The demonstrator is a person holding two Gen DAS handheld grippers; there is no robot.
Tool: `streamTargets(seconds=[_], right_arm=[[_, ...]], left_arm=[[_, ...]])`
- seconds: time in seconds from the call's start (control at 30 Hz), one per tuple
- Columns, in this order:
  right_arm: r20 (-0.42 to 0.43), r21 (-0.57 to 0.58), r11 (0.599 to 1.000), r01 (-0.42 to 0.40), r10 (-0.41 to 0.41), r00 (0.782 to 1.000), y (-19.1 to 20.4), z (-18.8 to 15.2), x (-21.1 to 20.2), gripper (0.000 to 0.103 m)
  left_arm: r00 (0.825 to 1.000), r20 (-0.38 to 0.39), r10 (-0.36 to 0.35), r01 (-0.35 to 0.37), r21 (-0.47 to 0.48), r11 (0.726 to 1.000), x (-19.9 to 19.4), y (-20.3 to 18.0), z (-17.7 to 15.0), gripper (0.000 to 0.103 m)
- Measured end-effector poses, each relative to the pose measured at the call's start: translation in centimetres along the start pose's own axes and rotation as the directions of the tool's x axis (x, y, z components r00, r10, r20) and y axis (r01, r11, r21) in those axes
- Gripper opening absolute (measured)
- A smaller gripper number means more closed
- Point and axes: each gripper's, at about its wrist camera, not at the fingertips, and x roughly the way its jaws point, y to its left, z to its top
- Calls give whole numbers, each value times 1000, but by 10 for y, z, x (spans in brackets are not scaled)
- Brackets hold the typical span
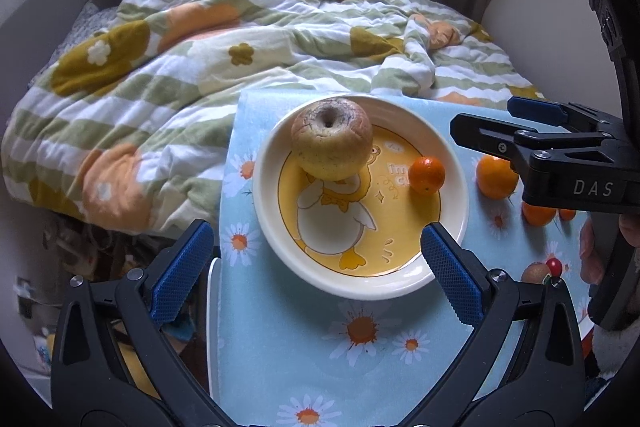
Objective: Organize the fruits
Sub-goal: 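Withdraw both grippers from the bowl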
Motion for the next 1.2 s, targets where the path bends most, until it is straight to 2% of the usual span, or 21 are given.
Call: streamTargets(seconds=[0.17,0.33,0.57,0.73,0.93,1.2], right_arm=[[16,41,999,28,-29,999,-4,-5,-30,96],[31,112,992,61,-65,997,-17,-13,-65,96],[53,168,971,170,-181,982,-50,-36,-117,96],[58,210,956,203,-220,974,-84,-67,-147,96],[40,238,947,213,-229,973,-124,-112,-172,96],[6,226,949,220,-228,974,-166,-168,-191,96]], left_arm=[[1000,17,6,-6,27,1000,-15,-6,7,103],[999,36,-31,29,49,998,-28,-17,11,103],[996,58,-60,55,94,994,-44,-56,11,103],[995,66,-74,66,110,992,-50,-99,1,103],[995,78,-63,53,117,992,-53,-158,-22,103],[998,10,-62,60,110,992,-38,-219,-58,103]])
